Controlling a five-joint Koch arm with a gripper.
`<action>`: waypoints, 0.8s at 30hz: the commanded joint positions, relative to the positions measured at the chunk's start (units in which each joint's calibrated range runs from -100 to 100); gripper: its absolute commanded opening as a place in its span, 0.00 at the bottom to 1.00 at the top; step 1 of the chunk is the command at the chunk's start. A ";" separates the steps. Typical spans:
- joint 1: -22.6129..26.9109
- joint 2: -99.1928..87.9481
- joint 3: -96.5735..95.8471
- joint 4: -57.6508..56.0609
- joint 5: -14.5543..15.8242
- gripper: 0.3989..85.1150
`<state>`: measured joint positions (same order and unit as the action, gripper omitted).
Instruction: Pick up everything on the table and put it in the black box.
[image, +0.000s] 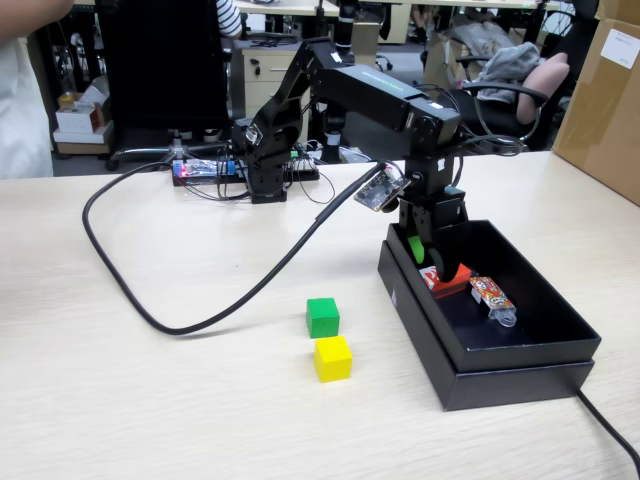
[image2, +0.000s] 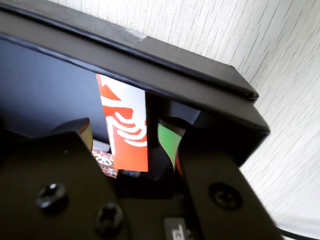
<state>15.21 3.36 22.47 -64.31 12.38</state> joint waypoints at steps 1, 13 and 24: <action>0.39 -6.63 1.83 -0.27 -0.29 0.38; -5.76 -30.84 4.28 -2.26 -1.37 0.42; -13.04 -29.46 -17.03 1.54 -2.78 0.48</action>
<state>2.91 -23.88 5.66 -66.12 10.04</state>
